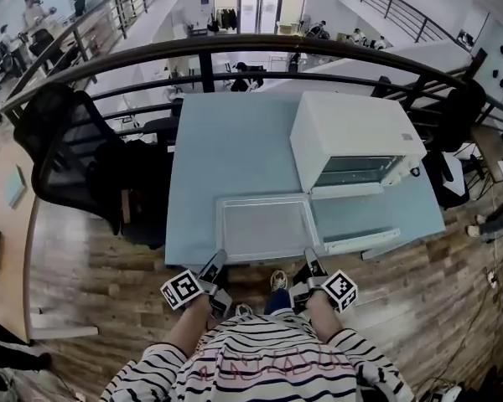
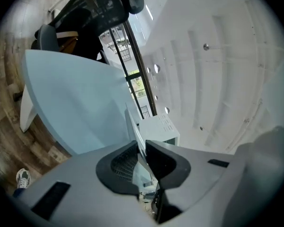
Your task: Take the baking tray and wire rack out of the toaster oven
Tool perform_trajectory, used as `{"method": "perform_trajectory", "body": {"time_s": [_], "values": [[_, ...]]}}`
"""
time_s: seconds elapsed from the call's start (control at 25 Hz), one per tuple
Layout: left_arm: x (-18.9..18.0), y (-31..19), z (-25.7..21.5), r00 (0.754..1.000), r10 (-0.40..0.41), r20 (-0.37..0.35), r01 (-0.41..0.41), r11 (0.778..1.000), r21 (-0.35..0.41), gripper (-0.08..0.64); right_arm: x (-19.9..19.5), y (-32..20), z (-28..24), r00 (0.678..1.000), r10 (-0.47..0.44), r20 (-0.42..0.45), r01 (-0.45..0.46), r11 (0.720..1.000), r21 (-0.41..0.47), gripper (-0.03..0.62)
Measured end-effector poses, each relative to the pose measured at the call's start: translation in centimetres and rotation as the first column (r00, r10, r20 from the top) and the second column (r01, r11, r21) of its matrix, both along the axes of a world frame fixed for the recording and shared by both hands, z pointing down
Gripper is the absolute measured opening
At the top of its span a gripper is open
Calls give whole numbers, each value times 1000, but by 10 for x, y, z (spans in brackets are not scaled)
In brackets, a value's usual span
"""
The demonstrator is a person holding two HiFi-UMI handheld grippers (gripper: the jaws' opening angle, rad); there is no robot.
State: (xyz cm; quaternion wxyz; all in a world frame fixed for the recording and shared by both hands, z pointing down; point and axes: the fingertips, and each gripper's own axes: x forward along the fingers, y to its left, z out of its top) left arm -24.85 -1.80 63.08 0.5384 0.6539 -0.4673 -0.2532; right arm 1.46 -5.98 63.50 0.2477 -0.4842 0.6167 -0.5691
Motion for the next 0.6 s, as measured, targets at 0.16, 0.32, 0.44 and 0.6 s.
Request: {"method": "perform_trajectory", "body": {"time_s": [0.16,0.32,0.44,0.6], "values": [[-32,-4,2,998,-60,3,60,998,6,55,-34,-17,3,998,-66,-9,66,998,-9,57],[-53,-14,5,994,-108,8,108,994,-1,55,-58,-37,6,994,-107,-8,107,994,-18,57],[-63,-29,10,991,-131,2,131,991,-4,55,-68,-57,10,993,-114,-13,114,993,-19,57],[-74,-58,13,989,-150,2,150,989,-7,55,-79,-84,14,993,-117,-10,116,993,-28,57]]}}
